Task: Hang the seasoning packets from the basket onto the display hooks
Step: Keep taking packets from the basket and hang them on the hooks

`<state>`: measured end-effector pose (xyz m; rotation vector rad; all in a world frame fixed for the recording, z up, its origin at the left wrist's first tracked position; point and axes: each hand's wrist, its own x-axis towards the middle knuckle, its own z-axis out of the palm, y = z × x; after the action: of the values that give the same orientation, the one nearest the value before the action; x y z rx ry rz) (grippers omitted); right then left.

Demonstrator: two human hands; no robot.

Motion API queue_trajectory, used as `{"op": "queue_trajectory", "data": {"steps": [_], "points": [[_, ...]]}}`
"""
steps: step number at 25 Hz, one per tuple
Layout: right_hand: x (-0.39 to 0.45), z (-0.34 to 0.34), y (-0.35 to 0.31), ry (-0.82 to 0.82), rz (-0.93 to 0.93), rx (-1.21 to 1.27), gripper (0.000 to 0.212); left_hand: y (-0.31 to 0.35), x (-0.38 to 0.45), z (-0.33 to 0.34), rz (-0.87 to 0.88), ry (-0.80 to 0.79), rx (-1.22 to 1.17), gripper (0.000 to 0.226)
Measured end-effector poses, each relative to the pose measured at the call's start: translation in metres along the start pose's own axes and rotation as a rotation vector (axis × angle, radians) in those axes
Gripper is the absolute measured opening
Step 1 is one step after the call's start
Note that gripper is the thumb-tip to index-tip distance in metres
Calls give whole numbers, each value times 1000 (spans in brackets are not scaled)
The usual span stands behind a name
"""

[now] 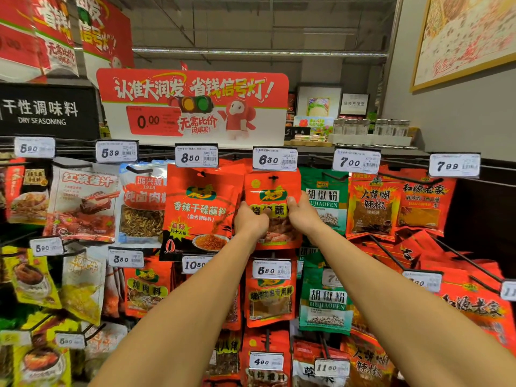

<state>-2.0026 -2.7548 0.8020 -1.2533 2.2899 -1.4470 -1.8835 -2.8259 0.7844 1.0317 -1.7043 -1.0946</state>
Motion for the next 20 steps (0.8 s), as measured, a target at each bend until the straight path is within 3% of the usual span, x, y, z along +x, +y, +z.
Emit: {"op": "queue_trajectory", "data": {"steps": [4,8,11,13,20], "points": [[-21,-7,11,-9,17,97,50,-1,-13,-14,53,-39,-80,26],[-59,-31,22,211,-74,175,32,-8,-39,-36,142,-140,-65,45],[-100,-41,33,243,-116,318,17,-21,-64,-60,203,-120,-85,34],[-128,-38,45,138,-51,445,21,-33,-84,-76,155,-157,-182,18],[-217,34,154,-100,369,492,29,-154,-156,-74,-284,-295,-250,23]]}}
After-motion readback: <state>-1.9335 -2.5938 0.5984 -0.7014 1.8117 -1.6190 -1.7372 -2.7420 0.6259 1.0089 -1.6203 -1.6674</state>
